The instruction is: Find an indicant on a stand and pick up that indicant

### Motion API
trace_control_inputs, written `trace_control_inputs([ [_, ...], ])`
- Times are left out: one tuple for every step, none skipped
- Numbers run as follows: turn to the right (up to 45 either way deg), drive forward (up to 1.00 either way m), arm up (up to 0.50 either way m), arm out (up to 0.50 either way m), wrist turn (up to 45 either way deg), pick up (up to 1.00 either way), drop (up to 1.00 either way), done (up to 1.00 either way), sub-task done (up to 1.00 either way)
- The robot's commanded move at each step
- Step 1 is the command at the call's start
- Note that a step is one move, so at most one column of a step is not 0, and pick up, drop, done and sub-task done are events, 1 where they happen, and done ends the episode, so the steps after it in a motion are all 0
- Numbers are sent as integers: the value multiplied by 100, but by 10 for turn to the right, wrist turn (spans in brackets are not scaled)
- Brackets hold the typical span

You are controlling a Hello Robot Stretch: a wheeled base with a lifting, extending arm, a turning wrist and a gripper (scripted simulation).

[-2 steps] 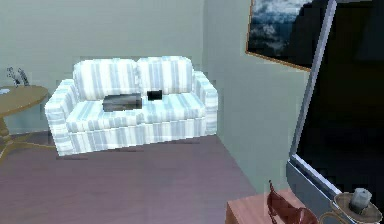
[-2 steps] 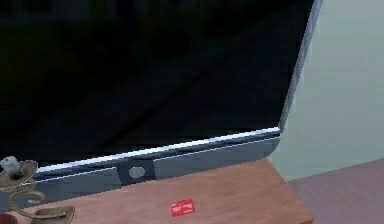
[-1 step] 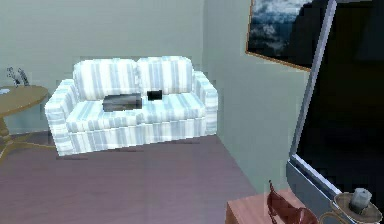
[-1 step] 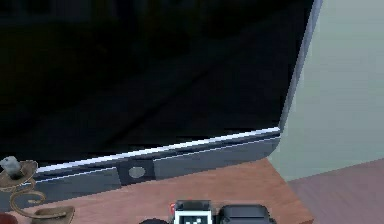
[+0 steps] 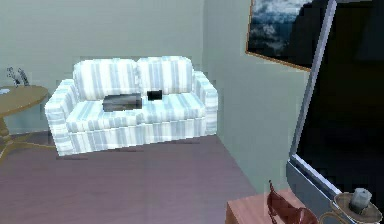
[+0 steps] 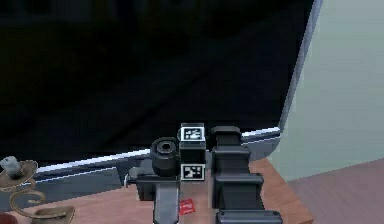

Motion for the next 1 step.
trace_control_inputs([
  [0, 0, 0, 0, 450, 0, 0, 0, 0],
])
